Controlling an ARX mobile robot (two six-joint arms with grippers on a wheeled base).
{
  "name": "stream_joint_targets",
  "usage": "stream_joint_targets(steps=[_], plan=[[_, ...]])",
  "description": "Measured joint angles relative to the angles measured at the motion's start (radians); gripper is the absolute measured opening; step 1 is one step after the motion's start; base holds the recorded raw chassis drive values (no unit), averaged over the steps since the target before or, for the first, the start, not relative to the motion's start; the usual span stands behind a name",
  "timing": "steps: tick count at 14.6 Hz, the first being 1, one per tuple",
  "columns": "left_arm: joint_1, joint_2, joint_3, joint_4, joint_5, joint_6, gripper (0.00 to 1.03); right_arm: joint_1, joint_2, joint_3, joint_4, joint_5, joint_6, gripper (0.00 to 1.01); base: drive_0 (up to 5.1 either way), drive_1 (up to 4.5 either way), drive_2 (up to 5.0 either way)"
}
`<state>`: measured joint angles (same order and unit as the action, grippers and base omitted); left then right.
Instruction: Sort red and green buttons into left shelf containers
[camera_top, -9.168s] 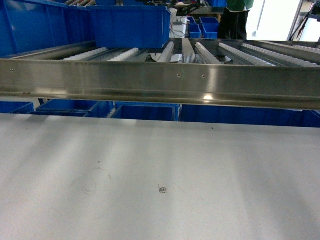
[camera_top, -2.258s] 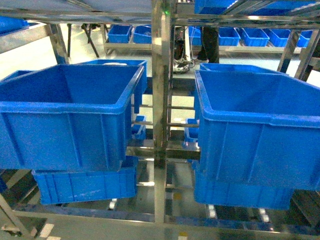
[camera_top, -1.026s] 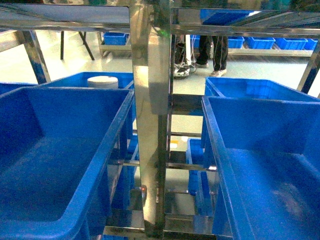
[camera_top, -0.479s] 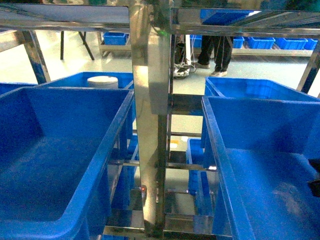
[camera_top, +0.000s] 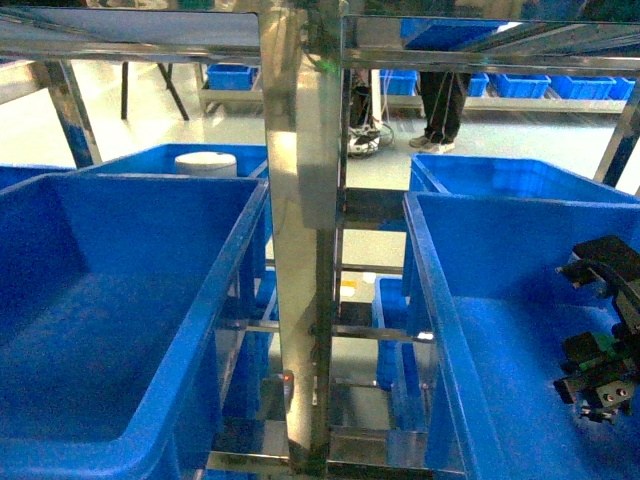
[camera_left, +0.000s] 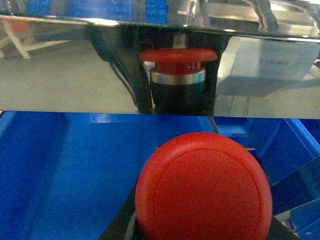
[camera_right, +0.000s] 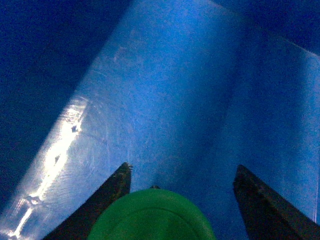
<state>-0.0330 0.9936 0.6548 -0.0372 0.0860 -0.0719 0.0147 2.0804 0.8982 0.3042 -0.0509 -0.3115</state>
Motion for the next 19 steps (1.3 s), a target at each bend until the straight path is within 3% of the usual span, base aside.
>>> stream_joint_targets(steps=[4, 7, 14, 18, 19], plan=[[0.000, 0.000, 0.000, 0.000, 0.000, 0.000, 0.24, 0.006, -0.079, -0.148, 0.211, 0.028, 0.000, 1.00, 0.0, 0.00, 0.0], [0.000, 0.000, 0.000, 0.000, 0.000, 0.000, 0.24, 0.005, -0.153, -0.235, 0.340, 0.017, 0.017, 0.98, 0.0, 0.00, 0.0], [0.000, -0.001, 0.000, 0.000, 0.000, 0.000, 0.24, -0.035, -0.211, -0.266, 0.335, -0.010, 0.075, 0.98, 0.0, 0.00, 0.0], [0.000, -0.001, 0.000, 0.000, 0.000, 0.000, 0.24, -0.048, -0.325, -0.280, 0.296, -0.021, 0.141, 0.98, 0.0, 0.00, 0.0], [0.000, -0.001, 0.000, 0.000, 0.000, 0.000, 0.24, -0.049, -0.415, -0.352, 0.337, -0.025, 0.169, 0.98, 0.0, 0.00, 0.0]])
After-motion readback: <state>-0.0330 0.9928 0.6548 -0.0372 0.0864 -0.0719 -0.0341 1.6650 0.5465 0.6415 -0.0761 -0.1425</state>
